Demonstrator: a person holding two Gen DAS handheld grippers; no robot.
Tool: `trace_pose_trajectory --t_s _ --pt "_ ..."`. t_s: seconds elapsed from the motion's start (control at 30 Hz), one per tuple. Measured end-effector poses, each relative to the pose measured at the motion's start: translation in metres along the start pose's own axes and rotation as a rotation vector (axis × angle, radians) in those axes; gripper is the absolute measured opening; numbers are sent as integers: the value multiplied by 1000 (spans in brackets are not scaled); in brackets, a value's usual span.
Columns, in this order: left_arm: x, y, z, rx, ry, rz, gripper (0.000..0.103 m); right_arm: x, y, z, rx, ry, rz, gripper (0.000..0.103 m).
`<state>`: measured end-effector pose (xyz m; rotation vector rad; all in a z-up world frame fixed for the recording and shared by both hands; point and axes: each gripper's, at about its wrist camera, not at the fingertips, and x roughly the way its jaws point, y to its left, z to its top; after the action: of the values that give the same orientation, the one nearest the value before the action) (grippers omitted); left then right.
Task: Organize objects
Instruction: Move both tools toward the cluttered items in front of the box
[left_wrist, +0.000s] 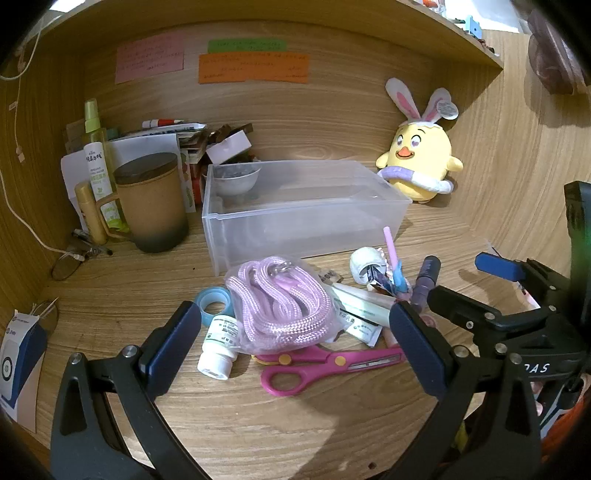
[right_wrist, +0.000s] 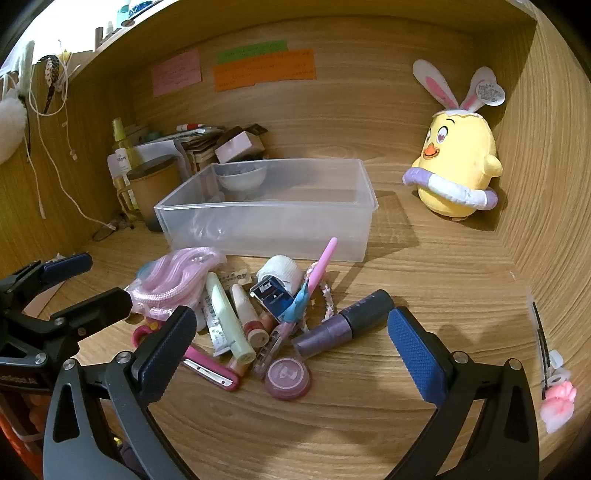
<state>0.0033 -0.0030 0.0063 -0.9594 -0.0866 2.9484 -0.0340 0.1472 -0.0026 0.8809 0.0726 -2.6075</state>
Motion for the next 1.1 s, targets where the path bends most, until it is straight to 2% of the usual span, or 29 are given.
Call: trace_pose_trajectory --t_s 0.73,1.1 --pt "-2 4 -3 -14 3 -11 103 1 0 -2 -1 9 -14 103" --pt "1 8 -7 -33 35 -29 103 -3 2 -6 -19 1 -31 103"
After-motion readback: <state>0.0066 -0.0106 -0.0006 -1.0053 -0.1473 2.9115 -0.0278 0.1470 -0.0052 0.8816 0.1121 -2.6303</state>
